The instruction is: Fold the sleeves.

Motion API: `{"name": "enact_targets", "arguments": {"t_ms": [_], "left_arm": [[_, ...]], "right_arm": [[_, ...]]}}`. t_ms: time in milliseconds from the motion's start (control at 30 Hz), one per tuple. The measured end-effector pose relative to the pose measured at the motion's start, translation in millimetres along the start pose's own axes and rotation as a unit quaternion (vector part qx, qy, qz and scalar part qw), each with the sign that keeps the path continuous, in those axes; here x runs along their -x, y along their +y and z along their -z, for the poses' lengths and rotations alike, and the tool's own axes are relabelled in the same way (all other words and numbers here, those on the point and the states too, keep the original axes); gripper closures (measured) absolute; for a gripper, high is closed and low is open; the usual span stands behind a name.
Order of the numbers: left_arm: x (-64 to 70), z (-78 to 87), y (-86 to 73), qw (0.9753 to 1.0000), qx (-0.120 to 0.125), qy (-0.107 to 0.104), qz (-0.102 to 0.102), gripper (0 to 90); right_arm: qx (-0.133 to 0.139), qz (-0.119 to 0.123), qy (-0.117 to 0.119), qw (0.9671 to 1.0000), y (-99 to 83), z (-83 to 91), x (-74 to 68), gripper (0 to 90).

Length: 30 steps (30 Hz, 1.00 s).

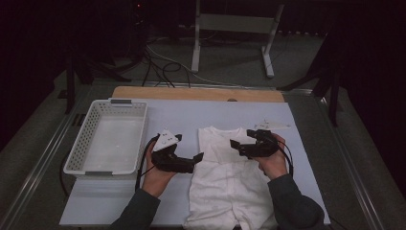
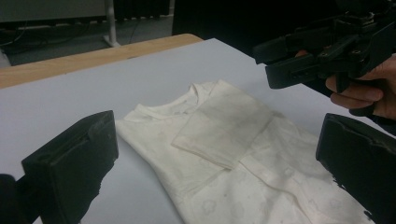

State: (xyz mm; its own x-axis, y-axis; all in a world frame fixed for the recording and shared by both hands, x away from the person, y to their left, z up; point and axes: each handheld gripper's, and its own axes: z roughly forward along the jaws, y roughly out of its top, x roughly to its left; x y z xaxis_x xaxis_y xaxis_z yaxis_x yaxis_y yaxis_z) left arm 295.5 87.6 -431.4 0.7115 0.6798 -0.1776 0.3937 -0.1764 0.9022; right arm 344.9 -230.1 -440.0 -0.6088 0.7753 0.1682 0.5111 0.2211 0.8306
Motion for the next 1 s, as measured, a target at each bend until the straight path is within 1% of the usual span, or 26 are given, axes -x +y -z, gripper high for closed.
{"name": "enact_targets", "arguments": {"t_ms": [33, 133, 233, 267, 467, 600, 633, 733, 800, 867, 900, 1000], "left_arm": [[-0.1, 0.3, 0.0, 1.0, 0.0, 0.0, 0.0, 0.0], [-0.1, 0.8, 0.2, 1.0, 0.0, 0.001, -0.002, 0.0], [0.1, 0.7, 0.3, 1.0, 0.0, 0.0, -0.002, 0.0], [0.1, 0.6, 0.3, 1.0, 0.0, 0.0, -0.002, 0.0], [-0.7, 0.4, 0.4, 1.0, 0.0, 0.001, 0.0, 0.0], [-0.9, 0.5, 0.3, 1.0, 0.001, 0.002, 0.001, 0.0], [-1.0, 0.5, 0.2, 1.0, 0.001, 0.002, 0.001, 0.0], [-1.9, 0.1, -0.3, 1.0, 0.001, 0.003, 0.004, 0.0], [-1.8, -0.1, -0.5, 1.0, 0.001, 0.003, 0.005, 0.0], [-1.7, -0.1, -0.5, 1.0, 0.001, 0.003, 0.005, 0.0], [-1.7, -0.3, -0.5, 1.0, 0.001, 0.002, 0.006, 0.0], [-2.2, -0.3, -1.1, 1.0, 0.001, 0.002, 0.006, 0.0]], "right_arm": [[0.0, 0.002, -0.008, 1.0, -0.5, 1.7, 0.7, 11.5], [-0.001, 0.004, -0.01, 0.9999, -1.0, 3.7, 0.4, 11.0], [-0.004, 0.01, -0.017, 0.9998, -2.1, 6.3, 0.1, 10.0], [-0.004, 0.016, -0.017, 0.9997, -3.7, 7.2, 0.8, 9.6], [-0.004, 0.015, -0.018, 0.9997, -8.5, 11.4, 1.9, 9.2], [0.002, 0.015, -0.027, 0.9995, -12.0, 17.8, 4.2, 8.7], [0.007, 0.013, -0.033, 0.9993, -13.8, 21.9, 5.7, 8.7], [0.01, 0.013, -0.033, 0.9993, -15.7, 25.7, 7.3, 8.7], [0.014, 0.016, -0.039, 0.999, -17.8, 29.0, 8.6, 8.7], [0.014, 0.017, -0.04, 0.9989, -18.7, 30.5, 9.5, 8.7], [0.016, 0.016, -0.045, 0.9987, -21.5, 34.3, 11.1, 8.7], [0.019, 0.017, -0.046, 0.9986, -23.1, 36.4, 12.3, 8.7]]}}
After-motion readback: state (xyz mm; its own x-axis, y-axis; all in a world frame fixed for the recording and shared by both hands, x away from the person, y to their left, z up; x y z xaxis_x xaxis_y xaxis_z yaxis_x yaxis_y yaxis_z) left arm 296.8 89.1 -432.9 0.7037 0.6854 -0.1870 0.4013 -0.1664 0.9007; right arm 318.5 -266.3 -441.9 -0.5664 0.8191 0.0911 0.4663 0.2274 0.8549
